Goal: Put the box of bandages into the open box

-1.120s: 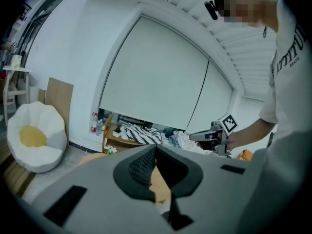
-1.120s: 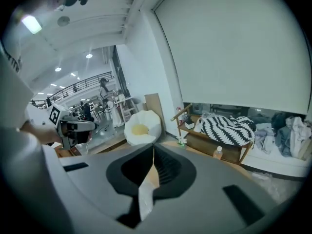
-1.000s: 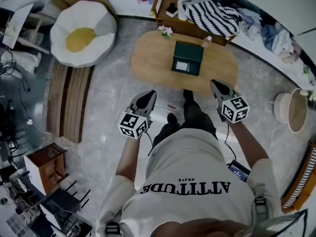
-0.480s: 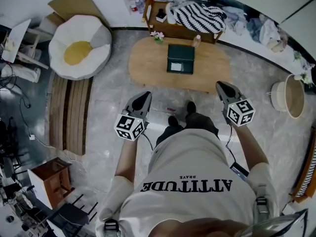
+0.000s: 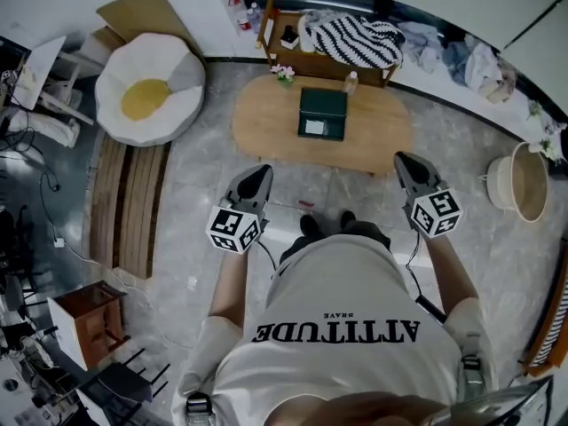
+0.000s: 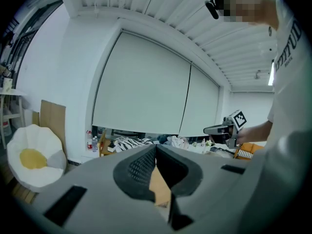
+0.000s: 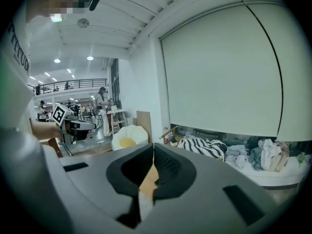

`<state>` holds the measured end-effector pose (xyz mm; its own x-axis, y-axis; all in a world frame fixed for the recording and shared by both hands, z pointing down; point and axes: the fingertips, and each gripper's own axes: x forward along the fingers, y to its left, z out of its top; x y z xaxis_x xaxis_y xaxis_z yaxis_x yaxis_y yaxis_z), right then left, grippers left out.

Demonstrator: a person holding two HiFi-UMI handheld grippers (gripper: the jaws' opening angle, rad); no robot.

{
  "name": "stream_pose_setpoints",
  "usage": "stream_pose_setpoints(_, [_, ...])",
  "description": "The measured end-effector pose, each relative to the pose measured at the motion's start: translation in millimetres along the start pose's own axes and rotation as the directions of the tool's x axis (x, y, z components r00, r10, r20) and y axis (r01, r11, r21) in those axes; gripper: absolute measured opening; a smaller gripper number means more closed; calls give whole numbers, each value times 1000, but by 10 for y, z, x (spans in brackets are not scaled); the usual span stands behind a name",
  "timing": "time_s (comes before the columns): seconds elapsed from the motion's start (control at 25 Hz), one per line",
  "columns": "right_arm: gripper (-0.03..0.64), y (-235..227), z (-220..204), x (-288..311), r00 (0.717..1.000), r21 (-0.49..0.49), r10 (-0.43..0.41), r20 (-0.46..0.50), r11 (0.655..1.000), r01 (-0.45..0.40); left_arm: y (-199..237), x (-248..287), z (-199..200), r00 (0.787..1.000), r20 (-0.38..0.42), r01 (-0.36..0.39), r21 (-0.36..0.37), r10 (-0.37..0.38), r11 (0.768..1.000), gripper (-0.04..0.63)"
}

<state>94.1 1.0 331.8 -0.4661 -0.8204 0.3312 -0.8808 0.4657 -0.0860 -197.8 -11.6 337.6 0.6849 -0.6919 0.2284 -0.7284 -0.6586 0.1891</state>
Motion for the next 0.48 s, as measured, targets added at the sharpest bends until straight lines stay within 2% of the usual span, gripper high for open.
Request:
stream_pose_setpoints(0.28, [21, -301, -6, -166, 1000, 13, -7, 28, 1000, 6, -158, 78, 46, 997, 29, -77, 24, 76, 997, 21])
stream_pose_setpoints(0.48, [20, -421, 119, -208, 998, 3, 22, 52, 1000, -22, -248, 154, 107, 995, 40, -95, 21, 94, 995, 22])
